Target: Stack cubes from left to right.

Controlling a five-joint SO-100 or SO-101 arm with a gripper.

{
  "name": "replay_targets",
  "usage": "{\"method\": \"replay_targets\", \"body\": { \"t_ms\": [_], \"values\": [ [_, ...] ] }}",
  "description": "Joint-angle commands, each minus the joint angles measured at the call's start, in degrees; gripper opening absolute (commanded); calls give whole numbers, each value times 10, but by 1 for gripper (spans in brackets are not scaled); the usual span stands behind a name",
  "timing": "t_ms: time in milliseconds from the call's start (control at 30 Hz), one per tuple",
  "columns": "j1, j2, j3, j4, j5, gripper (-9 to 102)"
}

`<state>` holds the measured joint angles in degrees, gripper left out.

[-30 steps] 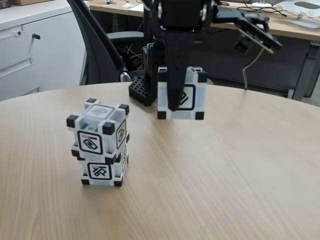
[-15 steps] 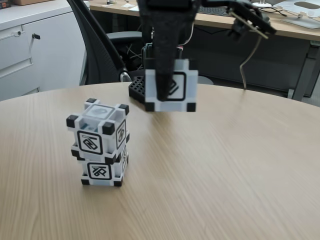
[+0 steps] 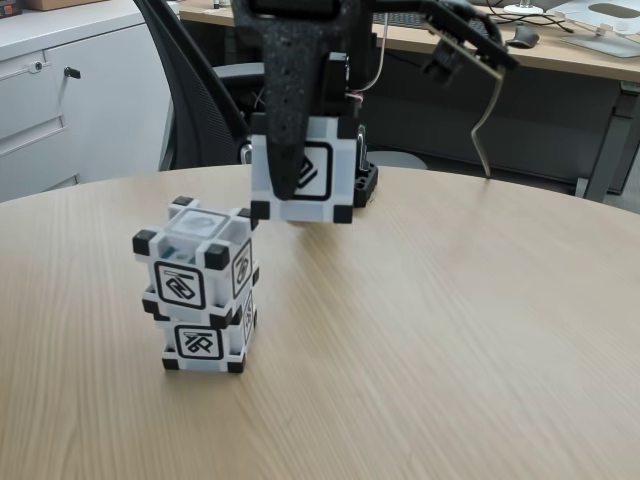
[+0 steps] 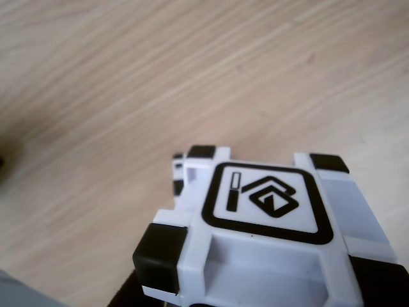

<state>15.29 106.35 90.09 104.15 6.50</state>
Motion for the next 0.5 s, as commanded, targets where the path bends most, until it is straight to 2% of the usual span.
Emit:
{"method": "replay_targets", "body": {
  "t_ms": [0, 467],
  "values": [
    [6, 27, -20, 8, -4, 0],
    [77, 27, -18, 8, -49, 0]
  ]
}}
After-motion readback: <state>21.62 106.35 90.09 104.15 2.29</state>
